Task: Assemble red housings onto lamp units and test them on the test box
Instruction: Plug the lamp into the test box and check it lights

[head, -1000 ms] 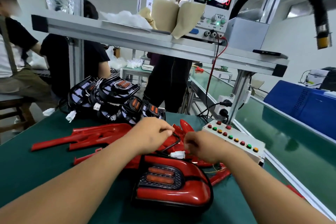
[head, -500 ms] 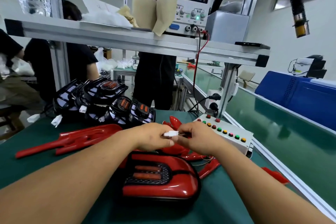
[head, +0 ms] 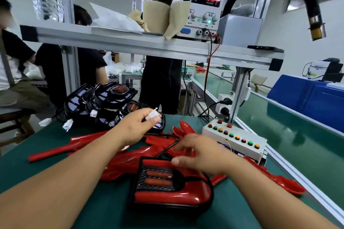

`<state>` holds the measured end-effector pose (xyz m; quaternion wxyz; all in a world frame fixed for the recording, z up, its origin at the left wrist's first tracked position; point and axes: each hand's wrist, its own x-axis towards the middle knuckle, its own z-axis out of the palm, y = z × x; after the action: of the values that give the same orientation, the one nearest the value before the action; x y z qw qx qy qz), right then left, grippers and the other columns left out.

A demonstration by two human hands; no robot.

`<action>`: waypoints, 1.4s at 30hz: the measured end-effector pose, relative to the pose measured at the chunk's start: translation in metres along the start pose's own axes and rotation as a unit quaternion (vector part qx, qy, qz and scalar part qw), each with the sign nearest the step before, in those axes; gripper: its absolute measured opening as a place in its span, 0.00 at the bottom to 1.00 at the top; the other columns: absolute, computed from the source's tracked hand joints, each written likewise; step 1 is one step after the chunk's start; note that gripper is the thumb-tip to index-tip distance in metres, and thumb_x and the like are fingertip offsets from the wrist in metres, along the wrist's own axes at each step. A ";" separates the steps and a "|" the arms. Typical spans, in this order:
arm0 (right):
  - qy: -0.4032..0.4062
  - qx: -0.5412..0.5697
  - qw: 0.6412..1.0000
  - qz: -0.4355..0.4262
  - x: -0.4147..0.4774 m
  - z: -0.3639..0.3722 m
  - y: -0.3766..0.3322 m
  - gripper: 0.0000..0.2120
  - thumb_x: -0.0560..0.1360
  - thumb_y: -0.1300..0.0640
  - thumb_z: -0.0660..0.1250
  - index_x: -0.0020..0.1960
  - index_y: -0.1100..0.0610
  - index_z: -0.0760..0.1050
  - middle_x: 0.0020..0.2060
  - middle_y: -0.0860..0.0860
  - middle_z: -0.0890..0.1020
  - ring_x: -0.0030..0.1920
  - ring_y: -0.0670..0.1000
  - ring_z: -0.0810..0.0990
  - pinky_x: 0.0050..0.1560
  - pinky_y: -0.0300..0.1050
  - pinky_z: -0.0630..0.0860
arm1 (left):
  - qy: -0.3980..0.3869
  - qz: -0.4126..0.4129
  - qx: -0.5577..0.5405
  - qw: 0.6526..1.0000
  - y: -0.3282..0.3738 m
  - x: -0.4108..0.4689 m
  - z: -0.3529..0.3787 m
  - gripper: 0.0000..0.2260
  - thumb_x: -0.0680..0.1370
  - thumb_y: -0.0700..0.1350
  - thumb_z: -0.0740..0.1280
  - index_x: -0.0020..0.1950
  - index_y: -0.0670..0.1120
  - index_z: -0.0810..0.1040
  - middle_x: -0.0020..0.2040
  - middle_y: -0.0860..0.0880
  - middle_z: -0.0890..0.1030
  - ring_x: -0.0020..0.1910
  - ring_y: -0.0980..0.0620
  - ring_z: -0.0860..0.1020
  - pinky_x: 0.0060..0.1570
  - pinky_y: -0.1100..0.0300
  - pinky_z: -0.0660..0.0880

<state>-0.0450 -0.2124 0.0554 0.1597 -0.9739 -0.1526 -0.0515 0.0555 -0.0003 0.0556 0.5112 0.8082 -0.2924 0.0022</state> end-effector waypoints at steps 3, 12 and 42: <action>-0.078 0.003 0.997 -0.012 0.005 0.015 -0.017 0.27 0.73 0.36 0.67 0.66 0.50 0.74 0.60 0.47 0.76 0.61 0.46 0.73 0.63 0.39 0.68 | 0.008 0.003 -0.008 1.000 -0.004 -0.009 -0.004 0.06 0.81 0.47 0.64 0.54 0.55 0.79 0.54 0.54 0.80 0.52 0.62 0.76 0.51 0.73 0.69; -0.213 0.077 0.969 0.097 0.018 0.011 -0.022 0.21 0.75 0.39 0.66 0.66 0.44 0.74 0.53 0.38 0.79 0.59 0.46 0.75 0.58 0.36 0.69 | 0.122 -0.043 -0.184 0.975 -0.026 -0.047 0.001 0.10 0.81 0.47 0.64 0.53 0.61 0.81 0.57 0.56 0.79 0.61 0.60 0.75 0.61 0.54 0.73; -0.070 -0.066 0.994 -0.046 0.035 0.002 -0.019 0.20 0.75 0.39 0.67 0.61 0.49 0.75 0.65 0.42 0.70 0.71 0.43 0.60 0.75 0.54 0.35 | 0.124 -0.012 -0.190 0.974 -0.040 -0.071 -0.013 0.11 0.73 0.58 0.62 0.52 0.64 0.80 0.53 0.57 0.84 0.57 0.62 0.79 0.60 0.60 0.72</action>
<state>-0.0180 -0.1843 0.0645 0.0812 -0.9755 -0.2043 -0.0009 0.0192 0.0558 0.0073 0.6874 0.6933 -0.2122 0.0407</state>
